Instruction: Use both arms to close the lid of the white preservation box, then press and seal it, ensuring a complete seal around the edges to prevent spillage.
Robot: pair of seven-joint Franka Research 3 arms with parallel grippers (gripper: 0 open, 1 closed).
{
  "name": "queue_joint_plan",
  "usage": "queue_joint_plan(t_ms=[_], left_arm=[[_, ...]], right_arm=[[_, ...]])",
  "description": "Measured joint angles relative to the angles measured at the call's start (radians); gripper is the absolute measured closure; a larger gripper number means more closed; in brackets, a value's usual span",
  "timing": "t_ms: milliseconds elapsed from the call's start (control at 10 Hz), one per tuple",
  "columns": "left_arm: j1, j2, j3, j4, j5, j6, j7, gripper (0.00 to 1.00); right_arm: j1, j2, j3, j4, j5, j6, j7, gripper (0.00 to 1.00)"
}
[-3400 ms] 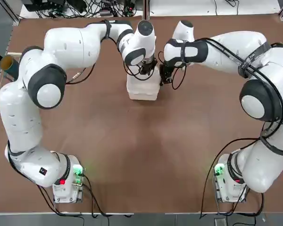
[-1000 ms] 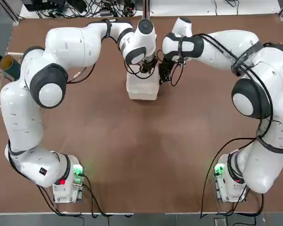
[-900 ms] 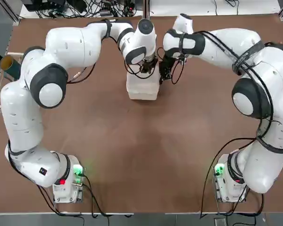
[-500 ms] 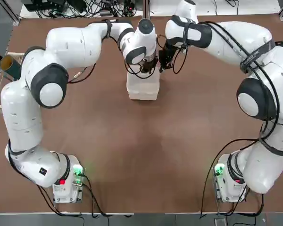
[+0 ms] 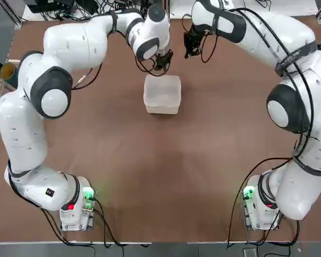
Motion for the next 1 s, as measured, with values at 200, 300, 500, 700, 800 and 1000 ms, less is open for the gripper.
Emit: queue_joint_plan(t_ms=[200, 300, 500, 700, 800, 1000], left_arm=[[0.051, -0.059, -0.014, -0.010, -0.055, -0.077, 0.050, 0.99], [0.116, -0.091, -0.055, -0.059, -0.068, -0.096, 0.060, 0.99], [0.216, -0.103, -0.140, -0.137, -0.070, -0.093, 0.061, 0.99], [0.249, -0.104, -0.176, -0.192, -0.070, -0.090, 0.057, 0.99], [0.251, -0.104, -0.179, -0.215, -0.071, -0.083, 0.052, 0.99], [0.255, -0.104, -0.182, -0.233, -0.071, -0.071, 0.051, 0.99]], right_arm=[[-0.003, 0.133, 0.000, 0.159, -0.001, 0.006, -0.131, 0.98], [-0.005, 0.209, 0.000, 0.238, -0.001, 0.006, -0.276, 0.99], [-0.011, 0.283, 0.005, 0.314, 0.003, -0.042, -0.509, 0.99], [-0.052, 0.344, 0.059, 0.418, 0.036, -0.106, -0.625, 0.99], [-0.080, 0.377, 0.098, 0.460, 0.056, -0.128, -0.641, 0.99], [-0.112, 0.422, 0.145, 0.497, 0.064, -0.159, -0.658, 0.99]])
